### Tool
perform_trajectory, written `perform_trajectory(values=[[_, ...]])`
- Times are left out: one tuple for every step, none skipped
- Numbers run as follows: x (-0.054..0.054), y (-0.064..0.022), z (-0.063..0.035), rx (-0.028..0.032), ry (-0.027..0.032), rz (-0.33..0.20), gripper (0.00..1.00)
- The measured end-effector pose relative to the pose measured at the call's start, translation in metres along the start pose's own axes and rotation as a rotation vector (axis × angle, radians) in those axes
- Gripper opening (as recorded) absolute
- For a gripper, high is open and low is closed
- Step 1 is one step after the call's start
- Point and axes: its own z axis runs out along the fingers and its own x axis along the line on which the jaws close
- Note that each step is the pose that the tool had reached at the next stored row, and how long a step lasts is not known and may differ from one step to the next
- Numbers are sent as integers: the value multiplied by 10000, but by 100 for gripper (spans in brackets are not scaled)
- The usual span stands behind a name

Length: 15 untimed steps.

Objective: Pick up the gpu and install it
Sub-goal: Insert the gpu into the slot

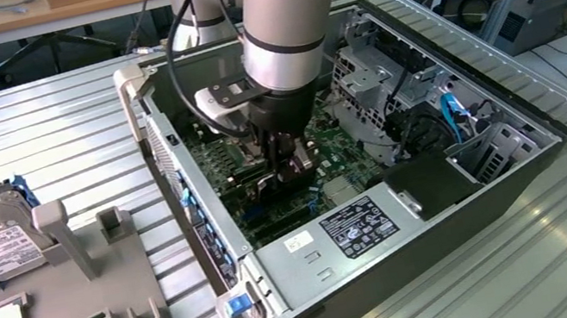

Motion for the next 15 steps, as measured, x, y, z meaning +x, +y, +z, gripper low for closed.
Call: perform_trajectory(values=[[0, 0, 14, 2, 1, 1, 26], [0, 0, 16, 6, -2, 0, 26], [0, 0, 16, 6, -2, 0, 26], [0, 0, 16, 7, -3, 0, 26], [0, 0, 11, 7, -5, -1, 26], [-1, 0, 4, 10, -10, 0, 26], [-2, 0, -5, 13, -17, 0, 26], [-2, 0, -16, 12, -16, 0, 26], [-2, 1, -25, 6, -6, 1, 26], [-1, 1, -26, 9, -9, 0, 26], [-2, 0, -28, 11, -12, -1, 26], [-2, 1, -33, 7, -6, 0, 26], [-1, 1, -35, 7, -6, 0, 26], [-1, 1, -35, 7, -5, 0, 26], [-1, 1, -35, 7, -7, -1, 26]])
